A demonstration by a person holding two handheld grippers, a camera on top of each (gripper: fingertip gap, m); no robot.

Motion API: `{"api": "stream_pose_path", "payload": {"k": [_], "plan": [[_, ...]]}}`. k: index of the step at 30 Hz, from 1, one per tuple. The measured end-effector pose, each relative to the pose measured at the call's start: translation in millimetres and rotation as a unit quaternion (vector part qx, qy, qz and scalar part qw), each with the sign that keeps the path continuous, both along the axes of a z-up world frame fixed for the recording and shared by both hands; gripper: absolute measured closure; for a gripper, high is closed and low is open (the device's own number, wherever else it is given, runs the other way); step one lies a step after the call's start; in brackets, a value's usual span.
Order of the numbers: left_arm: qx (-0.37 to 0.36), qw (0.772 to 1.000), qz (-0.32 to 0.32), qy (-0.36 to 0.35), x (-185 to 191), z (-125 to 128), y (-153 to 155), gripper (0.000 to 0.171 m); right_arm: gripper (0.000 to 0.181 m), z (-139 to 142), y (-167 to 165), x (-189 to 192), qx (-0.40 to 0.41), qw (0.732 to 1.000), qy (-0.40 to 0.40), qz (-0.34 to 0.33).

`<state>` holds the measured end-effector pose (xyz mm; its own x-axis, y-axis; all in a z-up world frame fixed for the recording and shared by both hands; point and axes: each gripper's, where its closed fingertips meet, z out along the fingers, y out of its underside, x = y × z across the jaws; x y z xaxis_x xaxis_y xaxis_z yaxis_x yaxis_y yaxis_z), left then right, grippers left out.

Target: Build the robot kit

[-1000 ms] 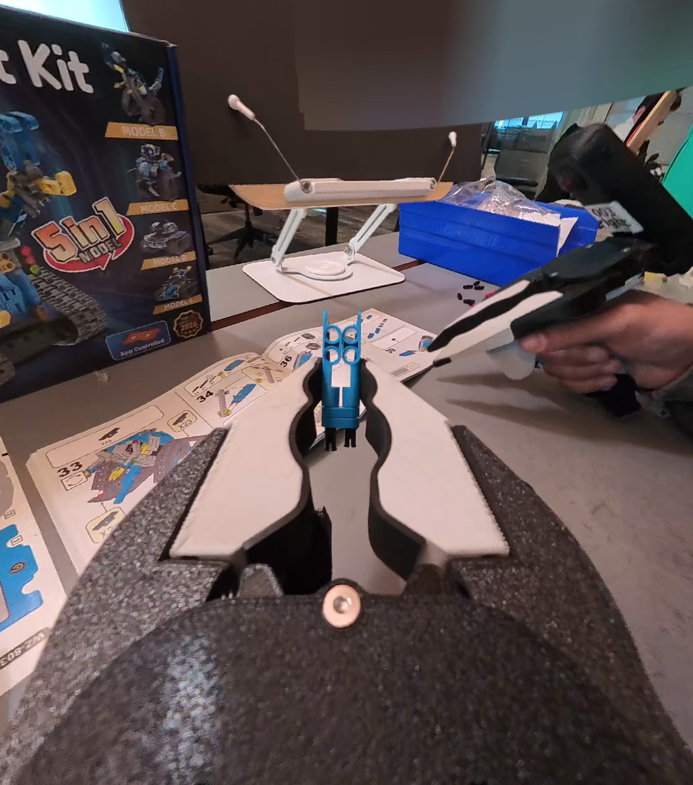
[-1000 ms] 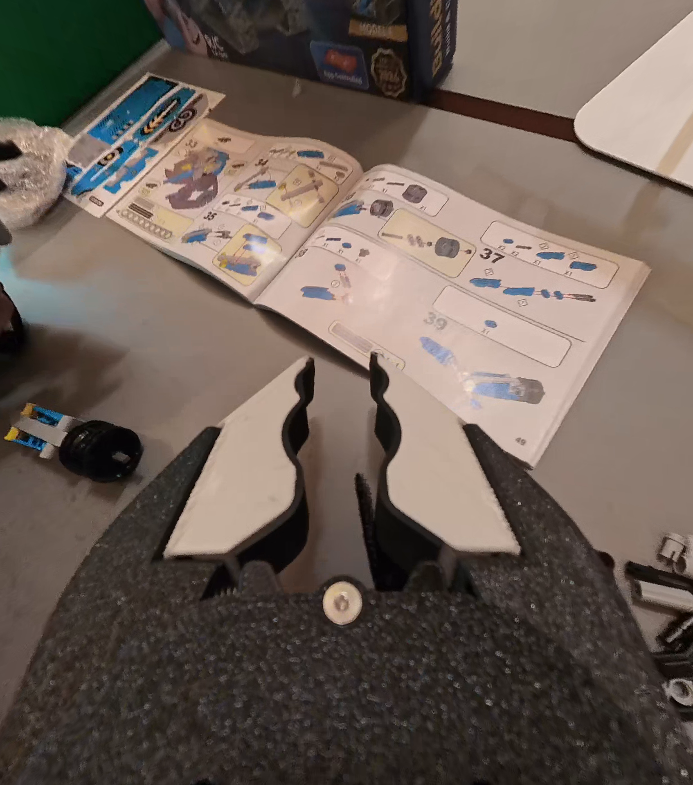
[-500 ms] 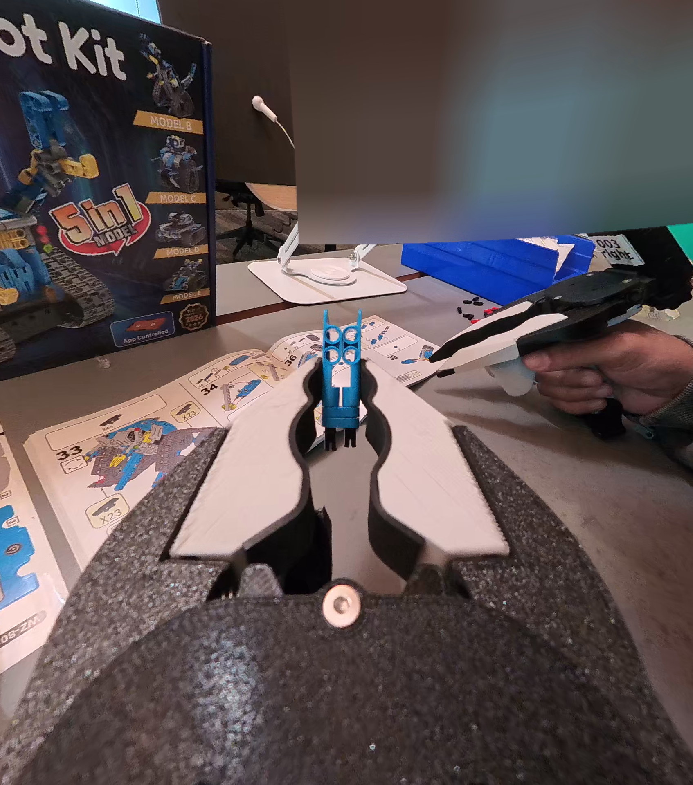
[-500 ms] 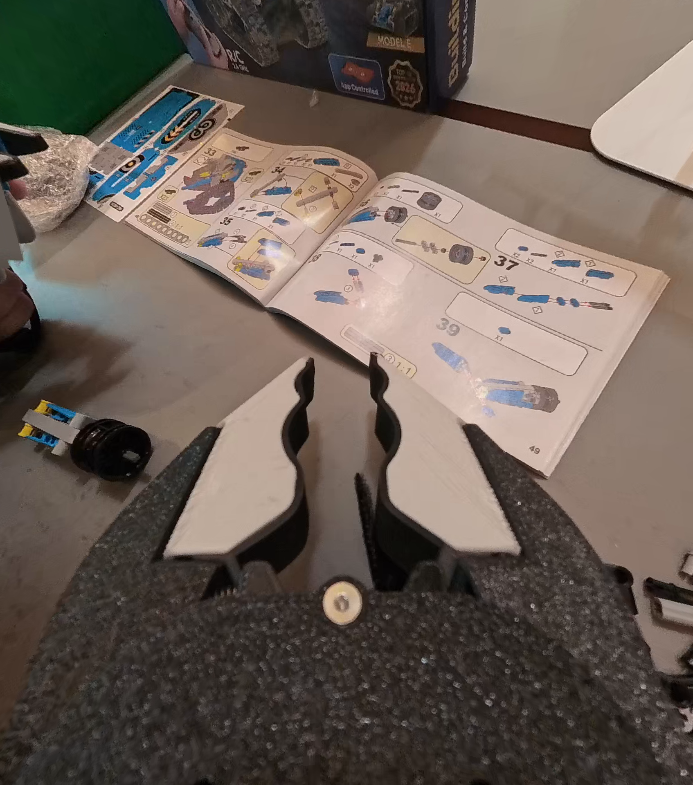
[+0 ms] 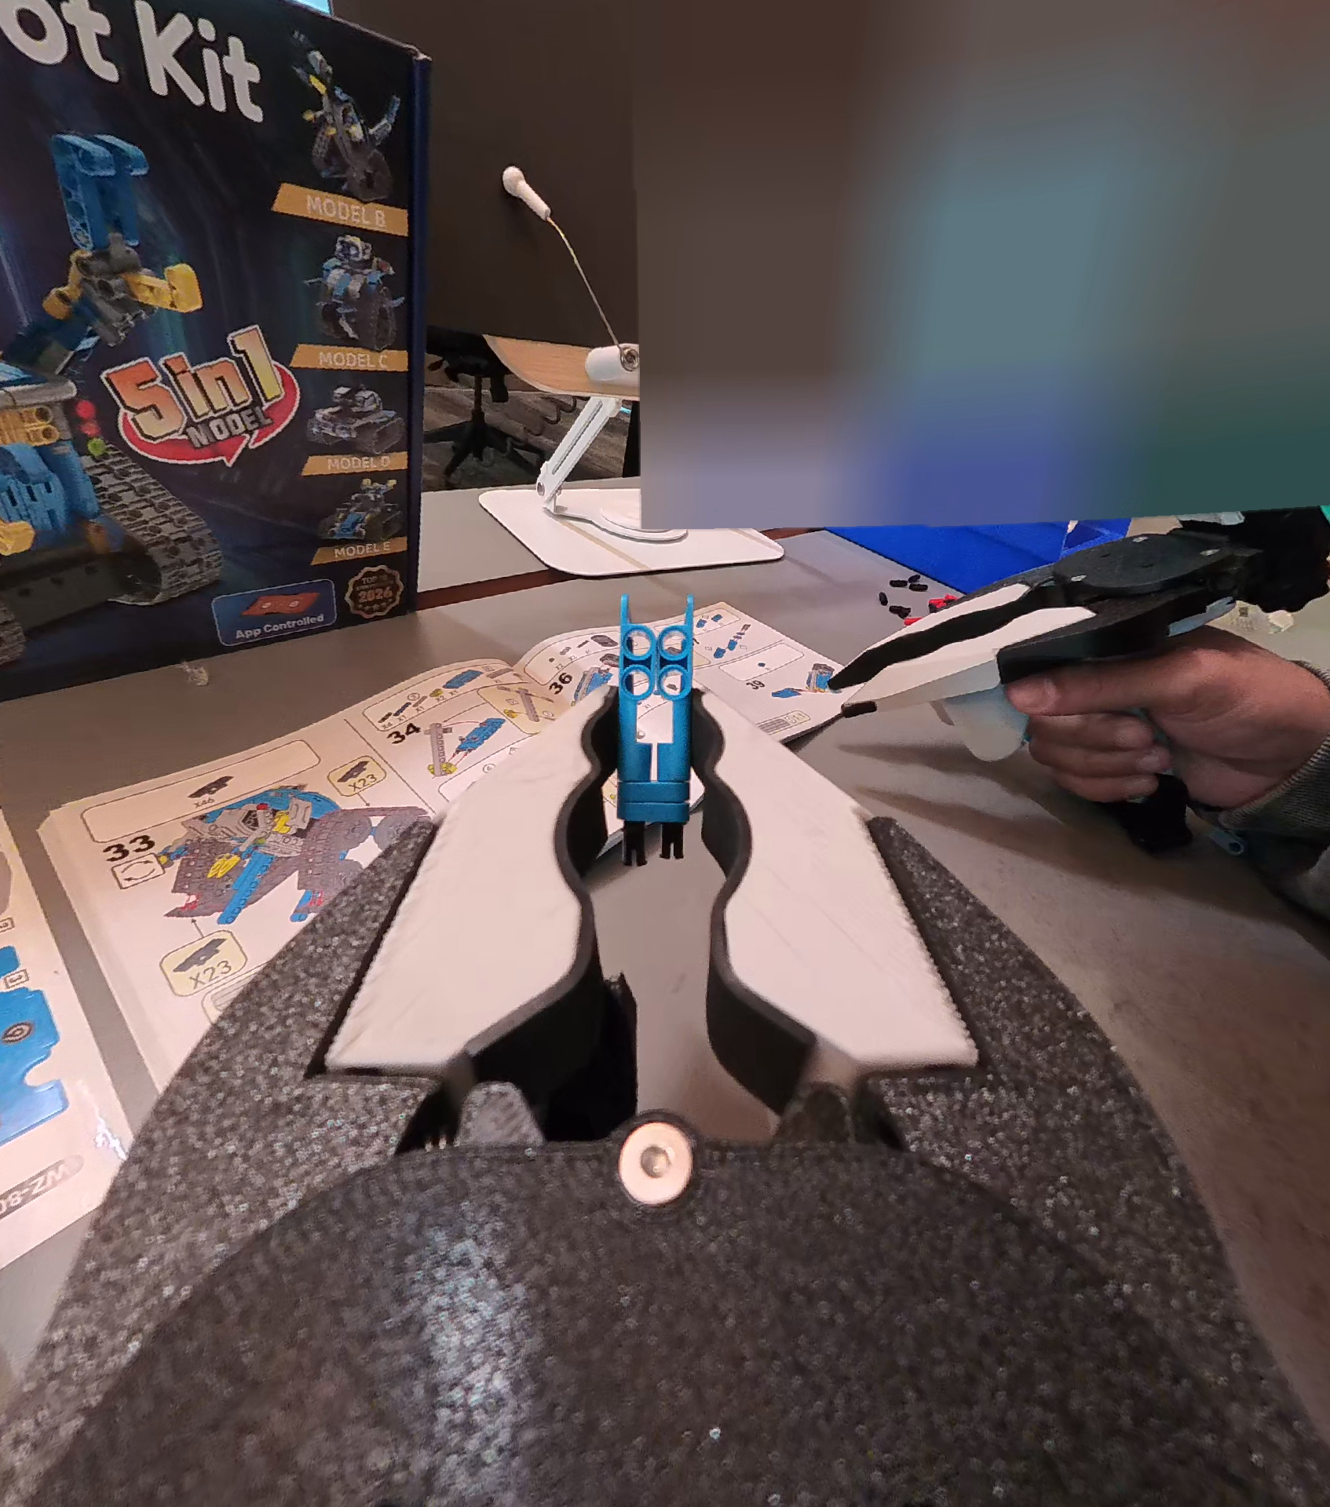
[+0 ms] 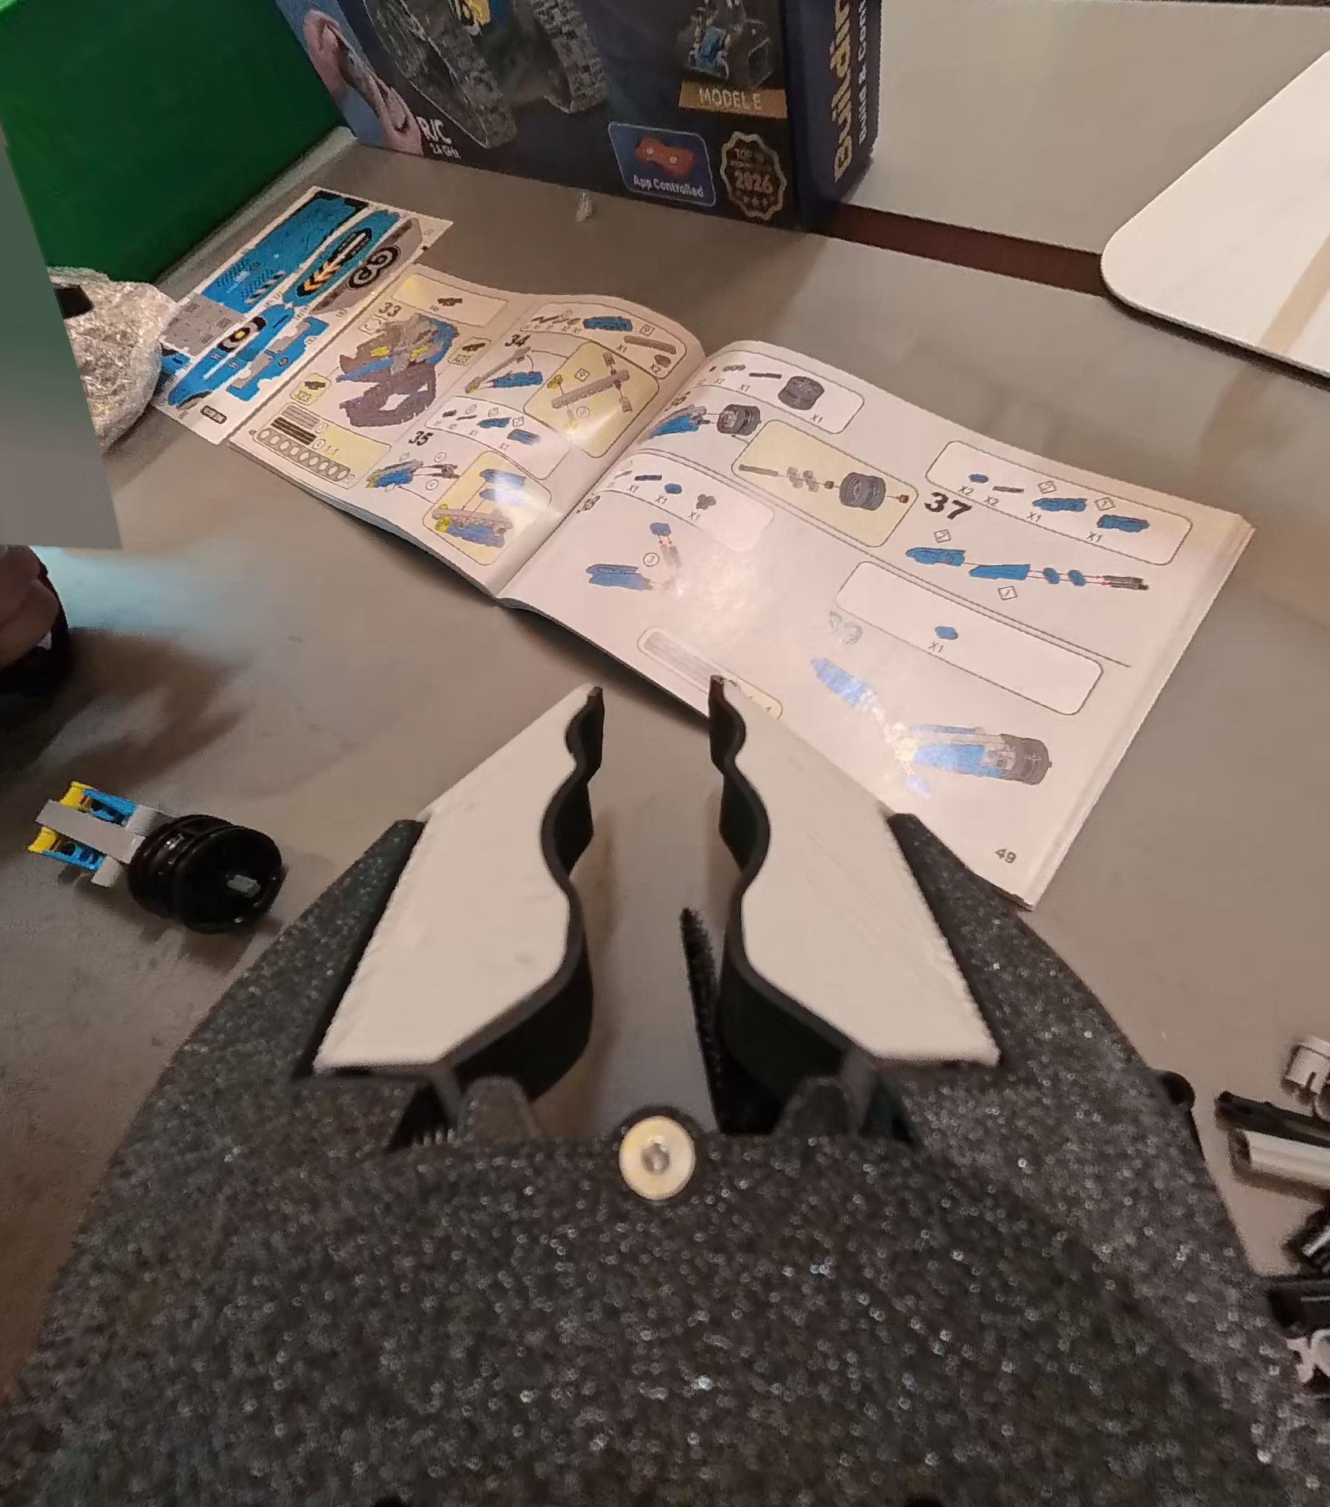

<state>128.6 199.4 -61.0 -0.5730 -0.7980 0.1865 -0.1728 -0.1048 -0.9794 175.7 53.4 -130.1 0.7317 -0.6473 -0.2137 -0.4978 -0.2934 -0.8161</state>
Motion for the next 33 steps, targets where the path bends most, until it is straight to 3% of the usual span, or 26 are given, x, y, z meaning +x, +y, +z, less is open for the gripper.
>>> {"api": "stream_pose_path", "payload": {"k": [33], "plan": [[-0.021,1.000,0.003,0.009,2.8,0.0,4.8,0.156,0.156,-2.6,1.5,-0.9,0.008,1.000,0.010,0.003]]}}
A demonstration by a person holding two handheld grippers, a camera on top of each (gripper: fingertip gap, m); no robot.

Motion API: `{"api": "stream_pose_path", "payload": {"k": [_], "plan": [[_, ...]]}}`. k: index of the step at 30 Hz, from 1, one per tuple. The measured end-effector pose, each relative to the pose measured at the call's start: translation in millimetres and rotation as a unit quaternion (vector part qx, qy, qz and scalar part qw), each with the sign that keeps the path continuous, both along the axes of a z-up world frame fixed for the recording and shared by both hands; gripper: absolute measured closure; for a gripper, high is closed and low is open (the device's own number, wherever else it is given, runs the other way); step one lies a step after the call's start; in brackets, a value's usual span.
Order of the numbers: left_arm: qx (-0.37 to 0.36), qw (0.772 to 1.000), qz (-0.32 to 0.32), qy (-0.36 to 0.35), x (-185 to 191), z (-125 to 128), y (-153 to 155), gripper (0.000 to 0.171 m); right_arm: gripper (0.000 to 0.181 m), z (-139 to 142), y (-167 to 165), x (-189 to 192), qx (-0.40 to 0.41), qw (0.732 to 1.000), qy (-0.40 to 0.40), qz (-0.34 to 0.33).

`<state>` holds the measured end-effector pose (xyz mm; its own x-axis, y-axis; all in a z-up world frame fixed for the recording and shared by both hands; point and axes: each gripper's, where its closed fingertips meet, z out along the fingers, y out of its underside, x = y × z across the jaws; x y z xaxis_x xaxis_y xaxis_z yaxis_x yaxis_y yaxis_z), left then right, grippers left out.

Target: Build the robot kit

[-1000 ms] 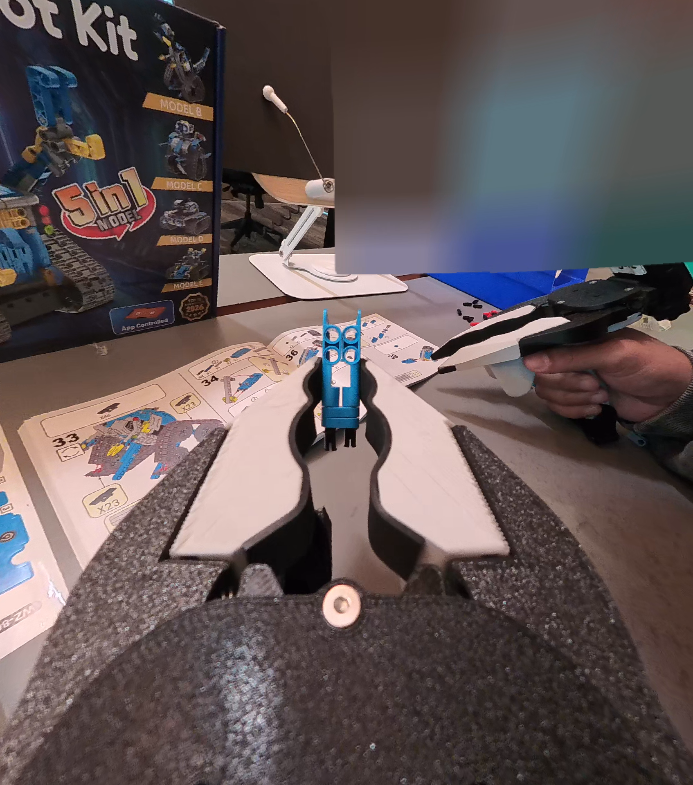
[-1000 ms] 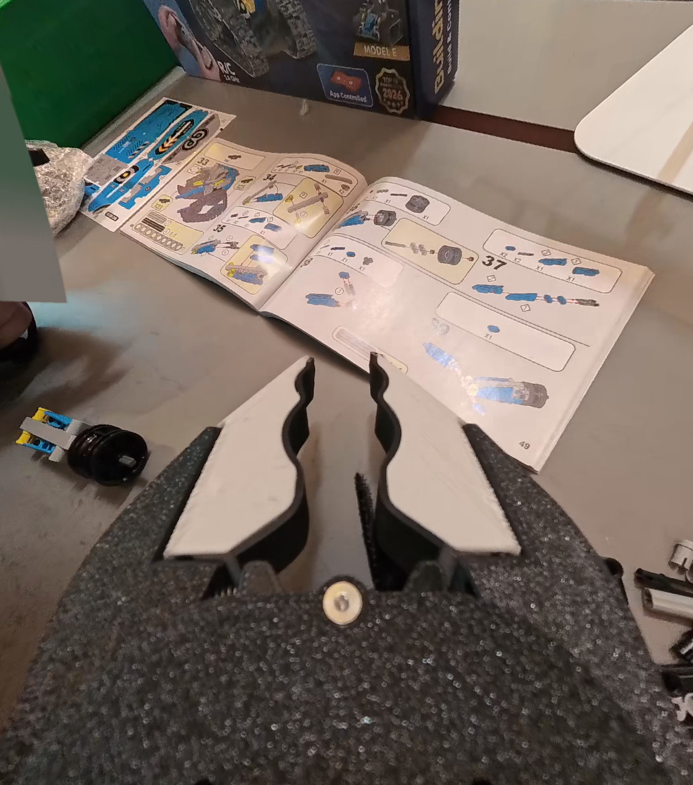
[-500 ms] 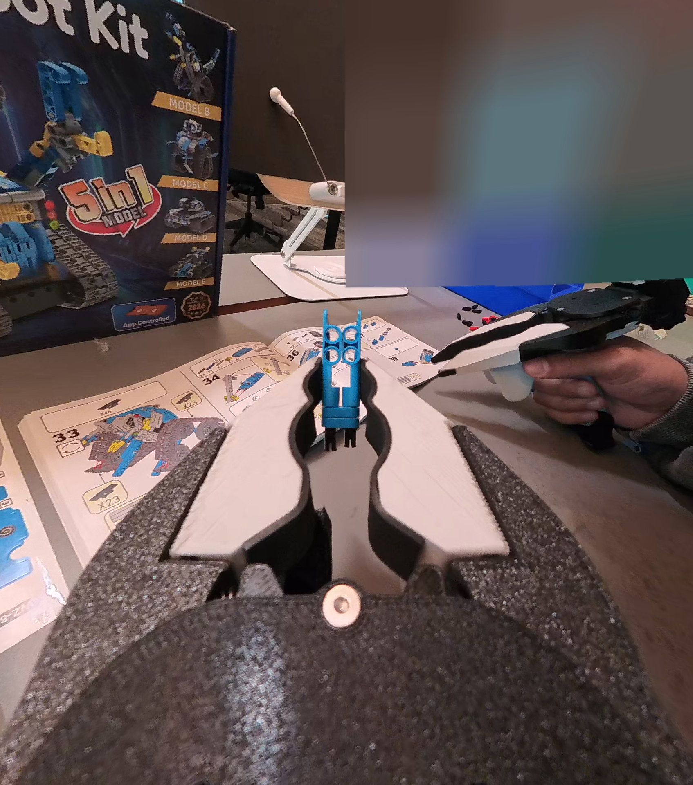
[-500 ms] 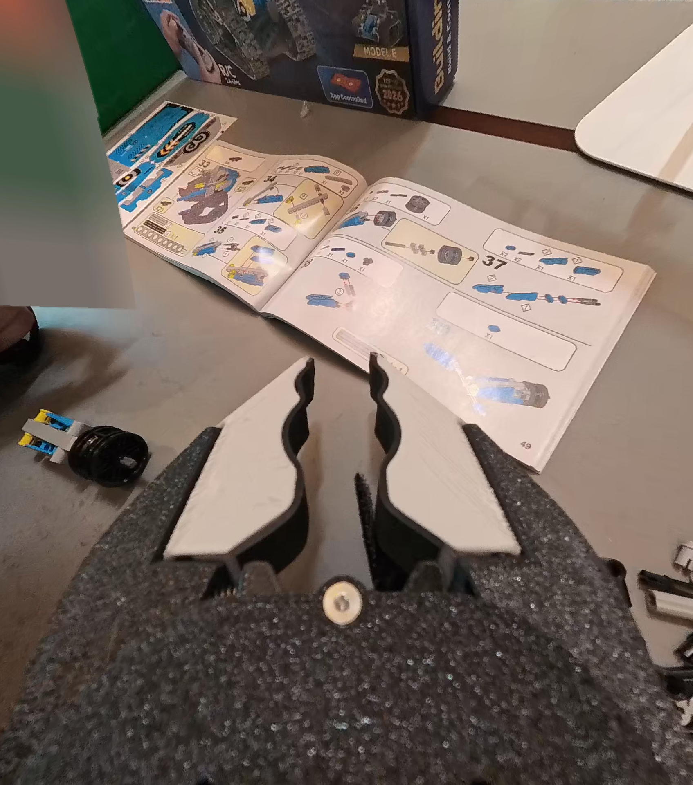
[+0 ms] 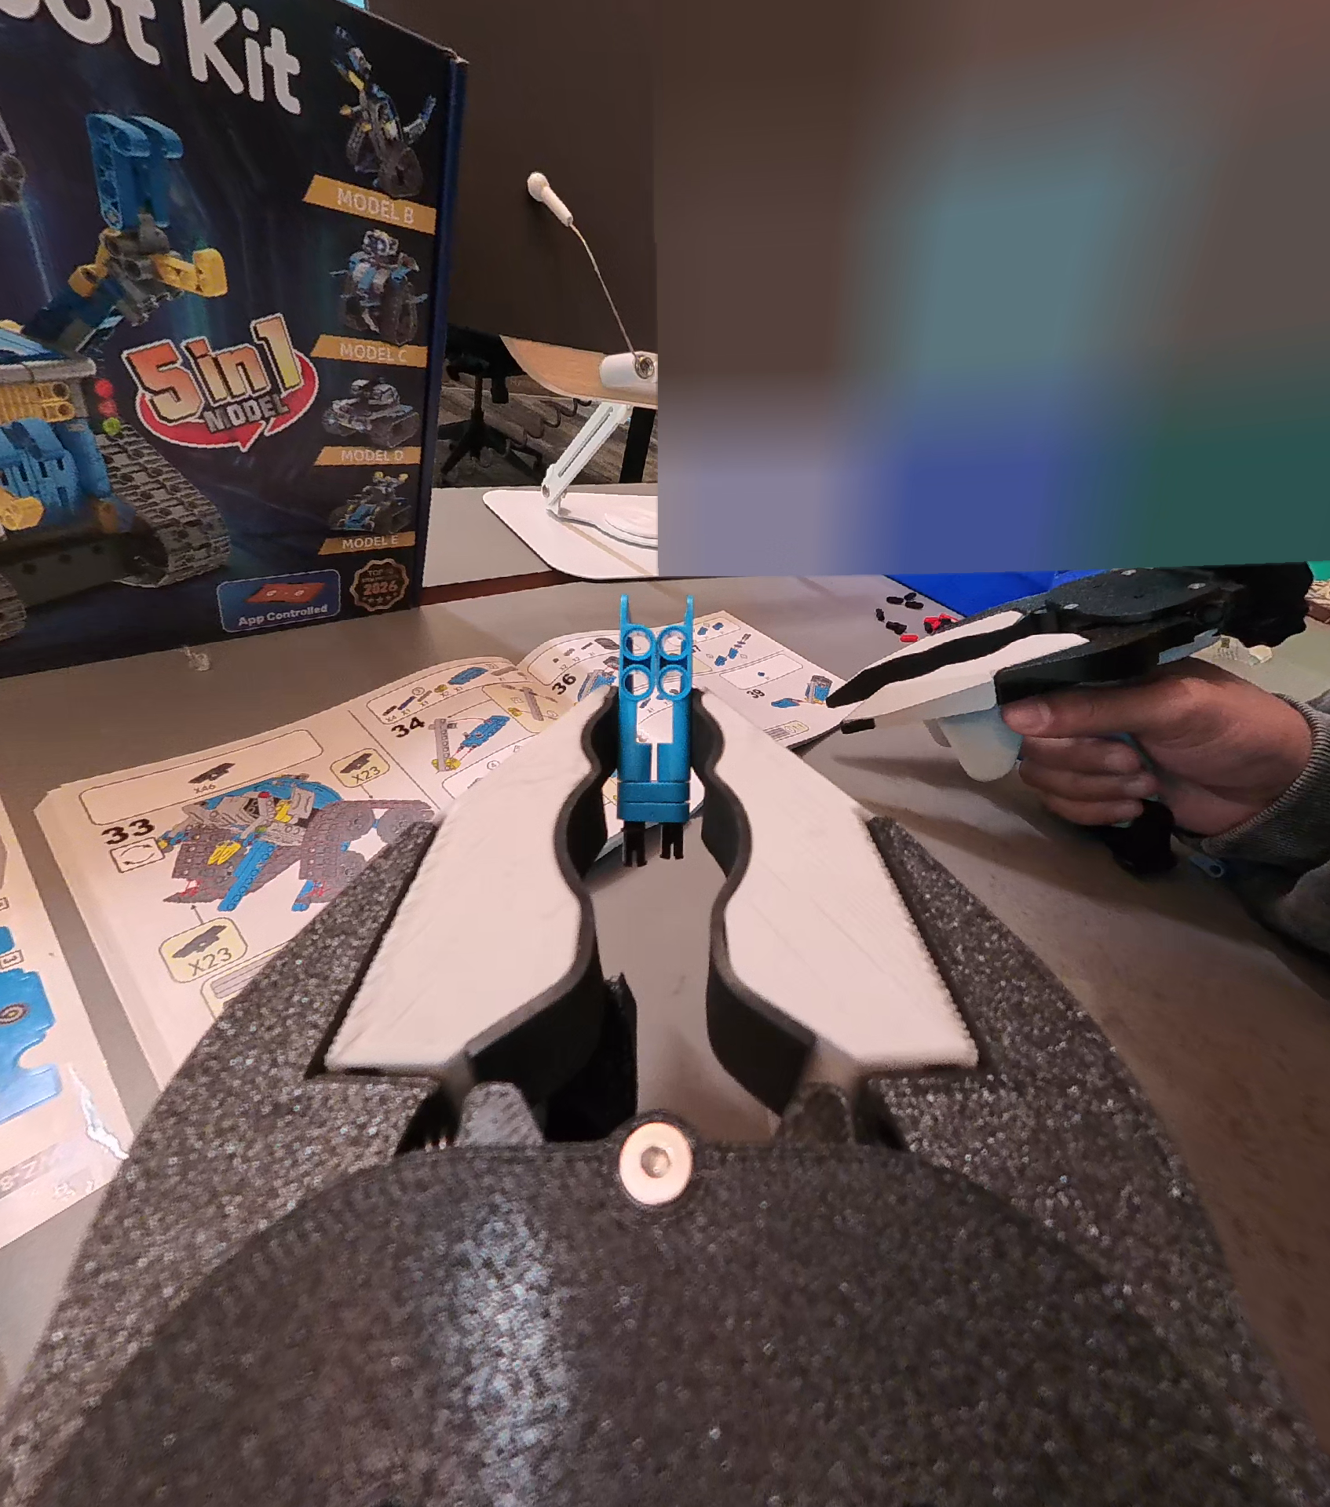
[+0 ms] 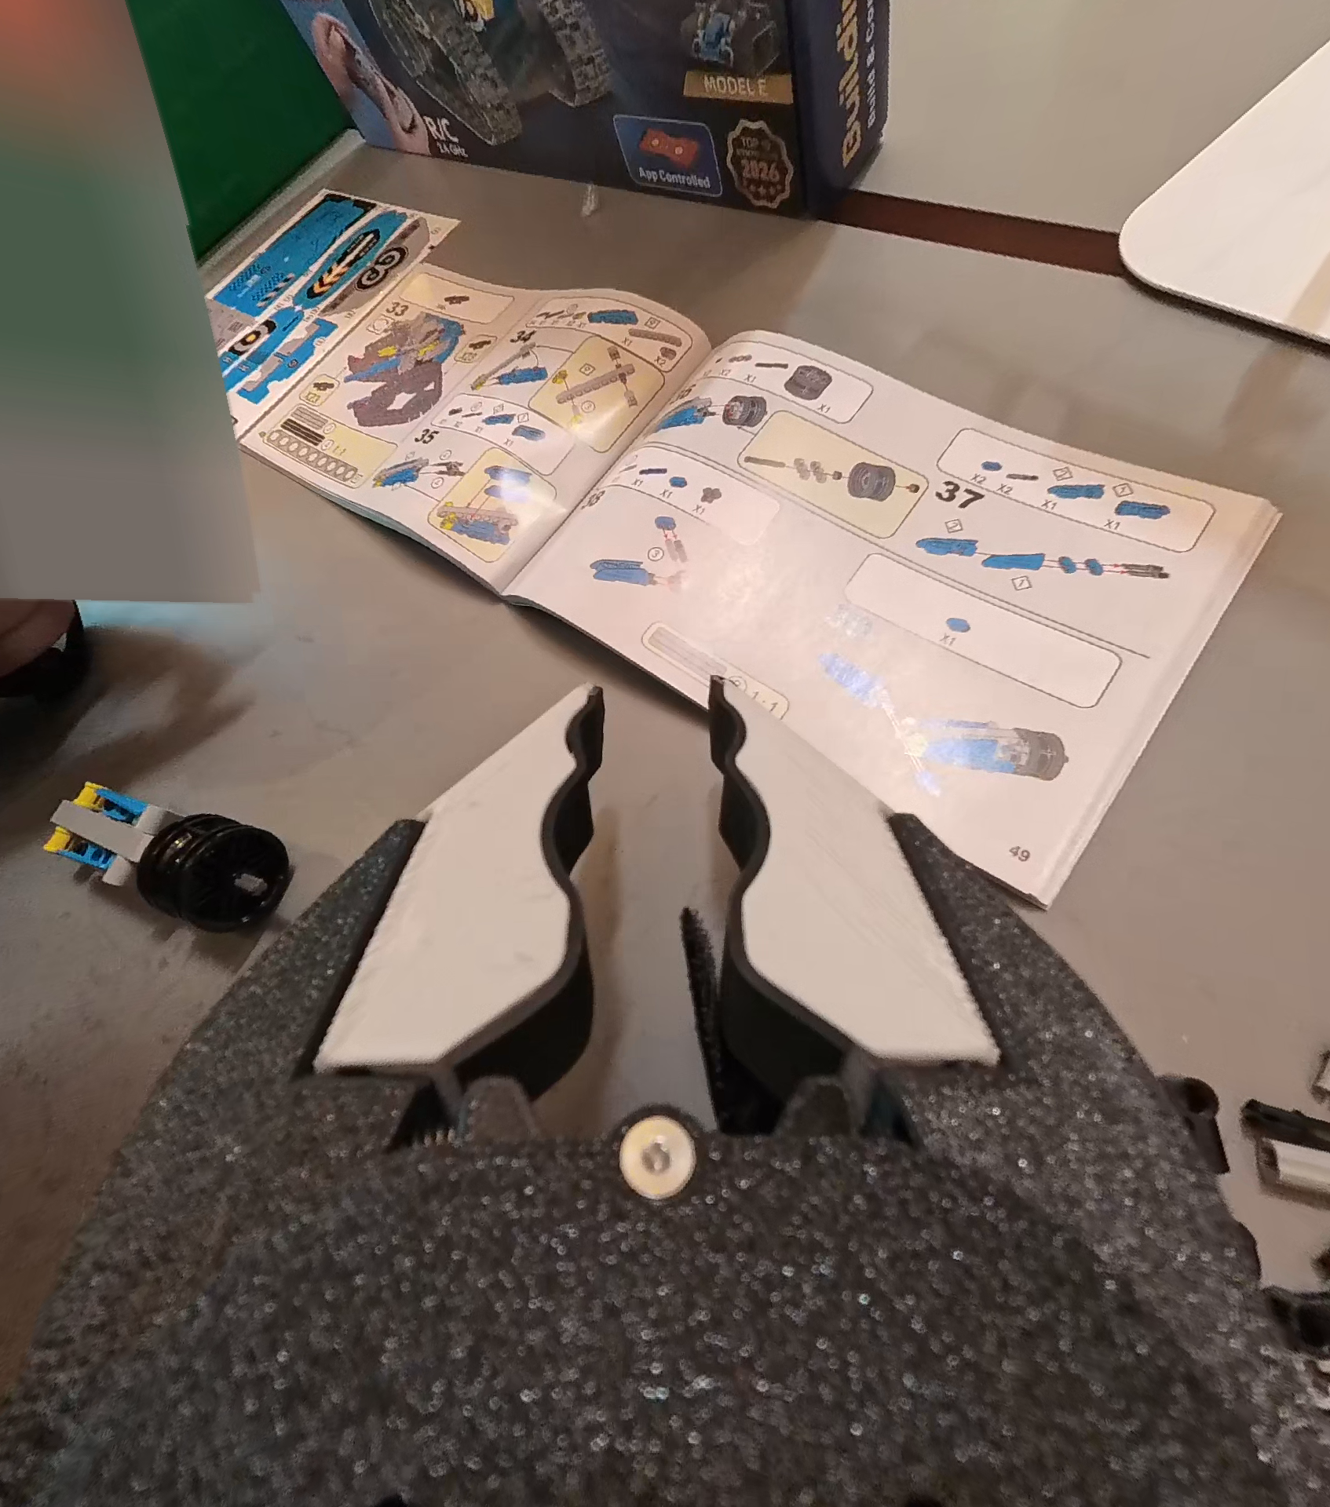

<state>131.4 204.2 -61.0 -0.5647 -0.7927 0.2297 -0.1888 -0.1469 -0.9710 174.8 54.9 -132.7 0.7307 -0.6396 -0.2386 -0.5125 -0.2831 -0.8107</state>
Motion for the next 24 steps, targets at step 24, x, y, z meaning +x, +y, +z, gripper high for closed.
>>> {"api": "stream_pose_path", "payload": {"k": [24], "plan": [[-0.418,0.873,-0.248,0.049,-52,94,-44,0.156,0.151,99,117,-111,0.211,0.959,-0.075,0.173]]}}
